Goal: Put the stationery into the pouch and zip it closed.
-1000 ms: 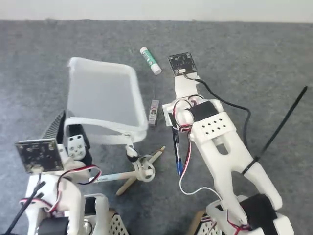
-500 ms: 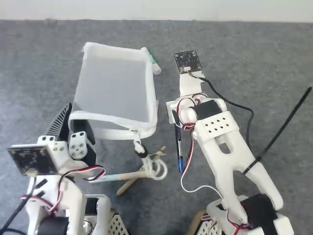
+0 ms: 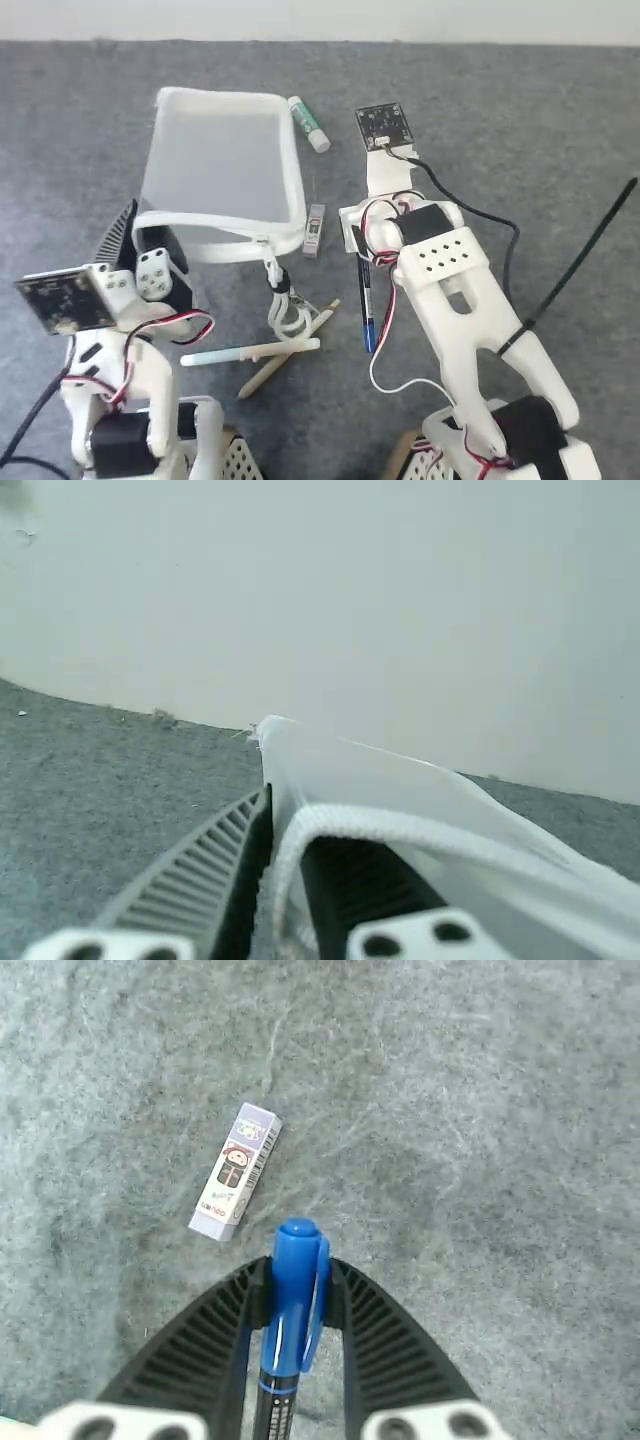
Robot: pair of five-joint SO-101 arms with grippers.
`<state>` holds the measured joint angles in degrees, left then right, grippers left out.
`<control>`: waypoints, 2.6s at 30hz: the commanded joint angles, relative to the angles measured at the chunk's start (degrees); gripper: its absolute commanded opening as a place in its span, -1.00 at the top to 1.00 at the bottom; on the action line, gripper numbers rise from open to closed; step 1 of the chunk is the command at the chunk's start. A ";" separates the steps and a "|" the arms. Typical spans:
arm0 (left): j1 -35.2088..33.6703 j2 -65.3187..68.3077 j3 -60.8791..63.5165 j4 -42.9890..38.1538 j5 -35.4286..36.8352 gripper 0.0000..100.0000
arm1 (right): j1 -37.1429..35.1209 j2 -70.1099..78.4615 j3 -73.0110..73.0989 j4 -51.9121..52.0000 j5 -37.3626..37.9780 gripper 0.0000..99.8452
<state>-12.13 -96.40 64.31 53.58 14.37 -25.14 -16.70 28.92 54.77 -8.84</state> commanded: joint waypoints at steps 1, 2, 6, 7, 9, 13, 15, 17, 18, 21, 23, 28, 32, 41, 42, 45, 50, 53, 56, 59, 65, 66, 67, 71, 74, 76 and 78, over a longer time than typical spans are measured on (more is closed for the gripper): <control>-0.97 -0.70 -0.84 -0.79 1.14 0.98 | 0.22 -5.76 -0.44 -0.57 -0.18 0.99; -0.97 -0.70 -0.92 -0.44 1.14 0.98 | 0.22 -6.99 0.18 -0.57 -0.18 0.99; -0.70 -0.62 -2.42 -0.26 1.14 0.98 | 0.31 -11.56 2.73 -1.10 -0.18 0.99; -0.70 -0.62 -3.12 0.09 1.14 0.98 | 0.31 -12.26 2.99 -1.10 -0.18 0.99; -0.62 -0.62 -4.97 2.02 1.14 0.98 | 0.31 -12.97 3.34 -1.10 -0.18 0.99; -0.53 -0.53 -7.60 4.92 0.00 0.98 | 0.31 -12.88 3.43 -1.19 -0.18 0.99; 0.18 0.26 -7.78 5.01 -1.05 0.98 | 0.31 -12.79 3.60 -1.63 -0.18 0.99; 1.41 3.08 -8.48 5.01 -1.49 0.98 | 0.31 -12.70 3.60 -1.89 -0.18 0.99; 1.67 5.01 -9.63 5.54 -1.76 0.98 | 0.31 -12.70 3.60 -1.89 -0.18 0.99; 1.85 11.78 -15.34 8.53 -1.85 0.98 | 0.31 -12.70 3.69 -1.89 -0.18 0.99; 1.85 15.74 -18.59 10.11 -1.85 0.98 | 0.31 -12.70 3.69 -1.89 -0.18 0.99; 1.67 21.89 -23.25 12.75 -2.55 0.98 | 0.31 -12.70 3.69 -1.89 -0.18 0.99; 1.67 24.44 -25.80 14.24 -3.69 0.98 | 0.31 -12.70 3.69 -1.89 -0.18 0.99; 1.49 40.79 -39.96 25.05 -5.10 0.98 | 0.31 -12.79 3.69 -1.89 -0.18 0.99; 1.49 43.25 -41.10 25.76 -5.10 0.98 | 0.31 -12.79 3.69 -1.89 -0.18 0.99; 1.41 49.32 -43.65 27.34 -5.10 0.98 | 0.31 -12.79 3.69 -1.89 -0.18 0.99; -0.97 51.69 -45.05 28.04 -4.84 0.98 | 0.31 -12.79 3.69 -1.80 -0.18 0.99; -2.02 52.13 -44.88 28.04 -4.75 0.98 | 0.31 -12.79 3.69 -1.80 -0.18 0.99; -2.02 52.22 -44.44 28.84 -4.66 0.97 | 0.31 -12.79 3.69 -1.71 -0.18 0.99; -2.02 52.22 -44.09 29.71 -3.25 0.93 | 0.13 -13.32 3.69 -1.36 -0.18 0.99; -2.02 52.13 -38.55 24.35 -0.35 0.98 | -2.15 -20.09 3.60 0.92 -0.18 0.99; -2.02 52.13 -37.85 23.56 -0.26 0.98 | -2.15 -21.93 3.60 0.92 -0.18 0.99; -2.02 52.13 -37.32 23.03 -0.18 0.98 | -2.15 -23.78 3.60 1.01 -0.18 0.99; -2.02 52.13 -36.97 22.86 0.09 0.98 | -2.24 -30.46 3.60 1.01 -0.53 0.99; -2.02 52.13 -36.97 22.86 0.09 0.98 | -4.44 -34.77 3.60 0.48 -0.62 0.99; -2.02 52.13 -36.97 22.77 0.09 0.98 | -7.25 -37.93 3.60 -0.66 -0.62 0.99; -2.02 52.13 -36.97 22.77 0.18 0.98 | -10.42 -41.10 3.60 -1.71 -0.26 0.99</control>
<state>-14.24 -44.44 28.00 78.64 13.67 -31.82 -52.22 32.88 55.03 -8.84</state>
